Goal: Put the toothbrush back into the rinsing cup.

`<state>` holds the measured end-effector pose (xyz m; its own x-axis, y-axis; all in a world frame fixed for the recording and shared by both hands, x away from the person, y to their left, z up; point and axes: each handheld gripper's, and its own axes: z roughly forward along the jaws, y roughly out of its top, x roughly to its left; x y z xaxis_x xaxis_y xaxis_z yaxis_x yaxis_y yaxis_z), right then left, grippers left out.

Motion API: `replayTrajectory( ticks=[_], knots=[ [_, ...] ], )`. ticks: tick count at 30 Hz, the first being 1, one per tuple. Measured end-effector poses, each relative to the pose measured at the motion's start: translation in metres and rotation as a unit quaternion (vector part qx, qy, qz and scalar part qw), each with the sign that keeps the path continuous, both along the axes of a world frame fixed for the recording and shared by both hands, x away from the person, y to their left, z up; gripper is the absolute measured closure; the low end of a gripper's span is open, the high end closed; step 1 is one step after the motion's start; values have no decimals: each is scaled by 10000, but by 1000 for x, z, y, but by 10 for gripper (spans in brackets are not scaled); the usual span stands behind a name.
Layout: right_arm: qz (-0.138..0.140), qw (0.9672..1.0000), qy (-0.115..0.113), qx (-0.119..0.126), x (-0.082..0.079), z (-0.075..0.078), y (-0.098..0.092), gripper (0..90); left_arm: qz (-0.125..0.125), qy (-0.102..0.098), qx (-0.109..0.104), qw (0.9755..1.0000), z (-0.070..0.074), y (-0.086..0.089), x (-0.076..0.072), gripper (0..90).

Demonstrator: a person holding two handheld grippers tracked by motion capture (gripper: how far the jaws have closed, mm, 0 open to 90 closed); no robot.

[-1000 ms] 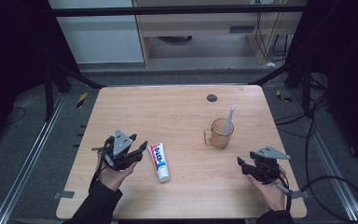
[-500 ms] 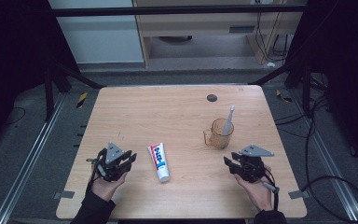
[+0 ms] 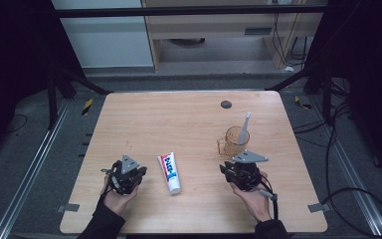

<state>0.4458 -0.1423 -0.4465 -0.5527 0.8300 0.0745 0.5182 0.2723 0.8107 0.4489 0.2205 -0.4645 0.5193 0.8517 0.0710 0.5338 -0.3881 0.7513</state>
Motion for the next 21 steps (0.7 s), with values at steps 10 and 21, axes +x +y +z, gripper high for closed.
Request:
replayTrajectory(
  ticks=[10, 21],
  knots=[
    [268, 9995, 134, 105, 7, -10, 41, 806, 37, 86, 27, 10000, -6, -8, 10, 897],
    [586, 9978, 308, 83, 9, -24, 78, 895, -62, 267, 0, 9996, -15, -23, 24, 898]
  ],
)
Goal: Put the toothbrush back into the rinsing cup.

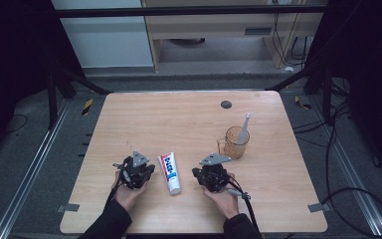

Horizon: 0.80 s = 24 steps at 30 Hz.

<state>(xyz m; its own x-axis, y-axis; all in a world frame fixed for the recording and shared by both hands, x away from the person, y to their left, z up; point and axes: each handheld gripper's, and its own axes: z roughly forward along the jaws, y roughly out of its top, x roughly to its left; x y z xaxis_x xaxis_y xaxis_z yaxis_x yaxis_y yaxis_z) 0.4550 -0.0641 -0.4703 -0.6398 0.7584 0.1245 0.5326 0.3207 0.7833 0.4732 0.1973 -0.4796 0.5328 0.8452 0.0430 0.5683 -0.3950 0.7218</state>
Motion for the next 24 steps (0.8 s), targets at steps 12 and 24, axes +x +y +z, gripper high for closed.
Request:
replayTrajectory(
  ticks=[12, 24],
  knots=[
    [130, 9997, 186, 7, -1, -14, 19, 900, -105, 148, -64, 9998, -5, -7, 8, 899],
    [305, 9991, 299, -16, -5, -24, 33, 900, -229, 189, 16, 9996, -7, -18, 12, 899]
  ],
)
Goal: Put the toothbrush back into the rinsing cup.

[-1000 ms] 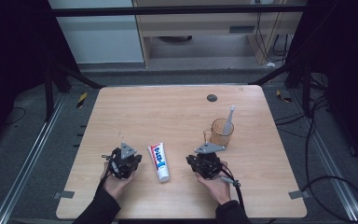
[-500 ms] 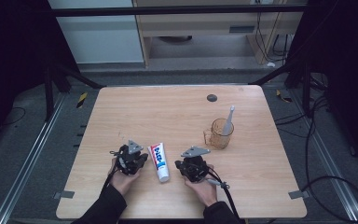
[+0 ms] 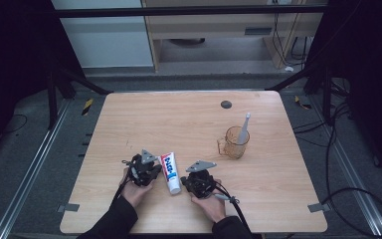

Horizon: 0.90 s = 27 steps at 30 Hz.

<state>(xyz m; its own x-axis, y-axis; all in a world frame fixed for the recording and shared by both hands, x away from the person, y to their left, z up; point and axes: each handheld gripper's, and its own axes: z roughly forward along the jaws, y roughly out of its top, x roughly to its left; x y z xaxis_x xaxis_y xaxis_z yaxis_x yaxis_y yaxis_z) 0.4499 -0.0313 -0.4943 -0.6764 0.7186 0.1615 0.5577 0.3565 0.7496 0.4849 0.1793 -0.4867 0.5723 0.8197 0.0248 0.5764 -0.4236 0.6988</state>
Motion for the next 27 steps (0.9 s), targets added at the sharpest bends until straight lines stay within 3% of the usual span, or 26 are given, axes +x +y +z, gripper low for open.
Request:
replayTrajectory(
  ticks=[11, 27],
  knots=[
    [193, 9998, 31, 88, -5, -1, 8, 900, -104, 39, 68, 9999, 1, -9, 8, 899],
    [302, 9992, 51, 239, -8, -2, 18, 900, -355, 140, -77, 9992, 0, -15, 12, 899]
  ],
)
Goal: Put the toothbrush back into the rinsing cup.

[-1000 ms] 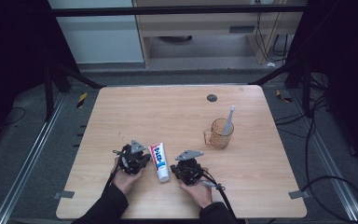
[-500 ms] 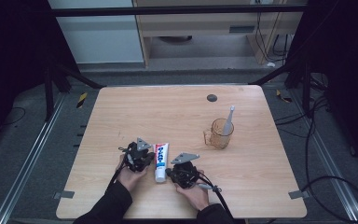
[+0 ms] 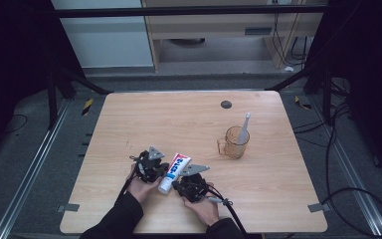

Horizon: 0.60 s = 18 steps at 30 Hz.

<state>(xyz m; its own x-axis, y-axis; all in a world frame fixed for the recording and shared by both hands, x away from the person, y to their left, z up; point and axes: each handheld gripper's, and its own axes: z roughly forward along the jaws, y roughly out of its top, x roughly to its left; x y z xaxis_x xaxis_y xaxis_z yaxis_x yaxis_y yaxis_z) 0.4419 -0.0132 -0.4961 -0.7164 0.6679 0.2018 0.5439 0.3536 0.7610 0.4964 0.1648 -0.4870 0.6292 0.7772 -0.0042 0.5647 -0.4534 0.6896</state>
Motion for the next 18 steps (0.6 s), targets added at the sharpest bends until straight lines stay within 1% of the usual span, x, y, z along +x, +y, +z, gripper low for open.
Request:
replayTrajectory(
  ticks=[2, 3, 7, 9, 12, 13, 14, 16, 18],
  knots=[
    [-5, 10000, -36, -23, -1, 1, -2, 900, -16, -16, 52, 10000, 1, 0, -1, 899],
    [-23, 10000, -64, -39, -1, 3, -3, 900, -19, -54, 51, 10000, 3, 0, -1, 899],
    [-179, 9995, -240, -103, 1, 12, -21, 893, -18, -191, -41, 9998, 13, 5, -4, 898],
    [-279, 9988, -346, -190, 2, 18, -34, 865, -10, -266, -63, 9996, 19, 8, -6, 895],
    [-474, 9967, -550, -376, 2, 24, -57, 823, 18, -388, -130, 9992, 28, 13, -10, 888],
    [-567, 9958, -587, -416, 2, 26, -65, 804, 34, -414, -186, 9990, 31, 15, -11, 885],
    [-663, 9949, -620, -442, 2, 27, -73, 790, 49, -403, -200, 9990, 34, 17, -11, 880],
    [-816, 9937, -629, -431, 2, 27, -91, 762, 68, -490, -241, 9985, 40, 20, -13, 874],
    [-980, 9916, -677, -496, 2, 27, -107, 739, 92, -512, -281, 9983, 45, 23, -14, 866]
  ],
)
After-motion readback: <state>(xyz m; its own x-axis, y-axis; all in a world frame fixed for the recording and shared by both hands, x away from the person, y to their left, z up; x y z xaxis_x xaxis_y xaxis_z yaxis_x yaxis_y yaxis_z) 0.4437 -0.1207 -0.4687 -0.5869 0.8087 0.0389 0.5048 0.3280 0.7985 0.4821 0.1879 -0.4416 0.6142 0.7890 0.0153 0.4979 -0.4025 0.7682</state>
